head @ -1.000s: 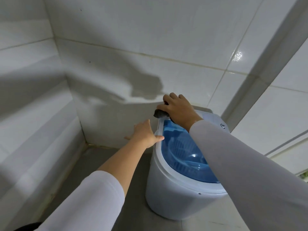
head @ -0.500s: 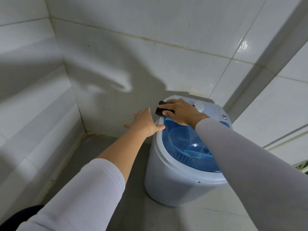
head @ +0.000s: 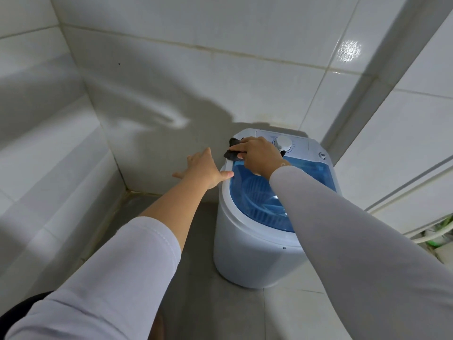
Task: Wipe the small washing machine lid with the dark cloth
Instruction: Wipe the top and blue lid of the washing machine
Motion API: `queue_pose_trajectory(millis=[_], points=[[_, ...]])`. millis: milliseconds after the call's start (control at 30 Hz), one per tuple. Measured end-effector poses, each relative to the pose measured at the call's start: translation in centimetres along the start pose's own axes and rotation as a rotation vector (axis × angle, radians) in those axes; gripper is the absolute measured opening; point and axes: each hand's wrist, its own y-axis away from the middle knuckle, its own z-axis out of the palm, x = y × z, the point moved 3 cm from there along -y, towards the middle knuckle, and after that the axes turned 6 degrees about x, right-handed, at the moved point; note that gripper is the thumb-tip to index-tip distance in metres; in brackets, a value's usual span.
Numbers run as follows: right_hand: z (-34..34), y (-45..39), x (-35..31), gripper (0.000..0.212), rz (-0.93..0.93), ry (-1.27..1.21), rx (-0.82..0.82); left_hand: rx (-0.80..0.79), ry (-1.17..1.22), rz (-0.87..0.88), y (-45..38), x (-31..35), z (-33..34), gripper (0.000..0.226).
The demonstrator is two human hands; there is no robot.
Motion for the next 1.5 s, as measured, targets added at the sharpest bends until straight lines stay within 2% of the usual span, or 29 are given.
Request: queue_pose_trajectory(millis=[400,900,1200,1500], points=[[-1.1,3.0,3.7,0.044,0.11,-0.01,-0.004,0.042,-0.044,0.006,-0.4,-0.2,0.2,0.106],[-2.0,7.0,9.8,0.045,0.243,0.025,0.022,0.108,-0.178,-0.024,1.5,1.1,-0.1,0.093],[-2.2,8.9,12.8,0.035,0.477,-0.005,0.03,0.121,-0.217,-0.041,2.6,1.9,-0.4,0.09],[-3.3,10.7,14.0,0.04,0.462,-0.027,-0.014,0.139,-0.207,-0.054,3.4,2.2,-0.5,0.085]])
